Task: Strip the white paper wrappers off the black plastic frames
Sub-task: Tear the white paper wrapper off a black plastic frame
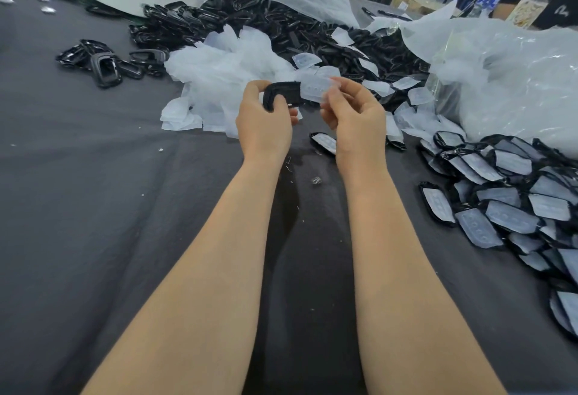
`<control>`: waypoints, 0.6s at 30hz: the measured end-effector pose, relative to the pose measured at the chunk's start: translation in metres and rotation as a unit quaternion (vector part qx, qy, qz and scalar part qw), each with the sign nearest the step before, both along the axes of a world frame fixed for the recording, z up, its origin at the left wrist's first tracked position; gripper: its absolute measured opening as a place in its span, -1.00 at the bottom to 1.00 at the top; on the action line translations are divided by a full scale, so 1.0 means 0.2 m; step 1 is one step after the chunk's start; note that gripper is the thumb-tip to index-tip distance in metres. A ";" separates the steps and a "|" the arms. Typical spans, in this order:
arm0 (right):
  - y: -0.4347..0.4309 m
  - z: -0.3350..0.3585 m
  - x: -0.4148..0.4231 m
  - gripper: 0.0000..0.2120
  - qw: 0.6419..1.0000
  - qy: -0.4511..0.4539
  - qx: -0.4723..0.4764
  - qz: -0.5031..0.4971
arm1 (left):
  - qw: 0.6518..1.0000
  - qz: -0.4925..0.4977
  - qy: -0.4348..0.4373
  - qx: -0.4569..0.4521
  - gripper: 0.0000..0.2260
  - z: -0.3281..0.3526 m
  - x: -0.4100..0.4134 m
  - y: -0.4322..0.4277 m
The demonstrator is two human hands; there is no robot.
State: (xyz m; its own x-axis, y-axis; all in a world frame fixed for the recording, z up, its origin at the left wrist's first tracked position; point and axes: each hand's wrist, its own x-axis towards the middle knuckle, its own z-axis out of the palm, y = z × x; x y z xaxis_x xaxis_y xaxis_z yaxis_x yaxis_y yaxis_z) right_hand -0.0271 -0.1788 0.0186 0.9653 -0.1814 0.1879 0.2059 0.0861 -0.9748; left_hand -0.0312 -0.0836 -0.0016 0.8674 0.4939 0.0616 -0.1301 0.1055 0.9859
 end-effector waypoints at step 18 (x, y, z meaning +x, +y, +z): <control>0.05 -0.04 0.00 -0.91 0.989 -0.037 -0.101 -0.105 | 0.990 -0.118 -0.068 0.025 -0.86 0.04 -0.05 -0.03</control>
State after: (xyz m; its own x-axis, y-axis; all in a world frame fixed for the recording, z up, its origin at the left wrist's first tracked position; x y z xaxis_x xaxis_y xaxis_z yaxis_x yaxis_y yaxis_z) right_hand -0.0281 -0.1691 0.0107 0.8925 -0.3273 0.3103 0.2709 -0.1610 -0.9491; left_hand -0.0406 -0.0904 0.0063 0.9403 0.2722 0.2046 -0.2392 0.1006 0.9657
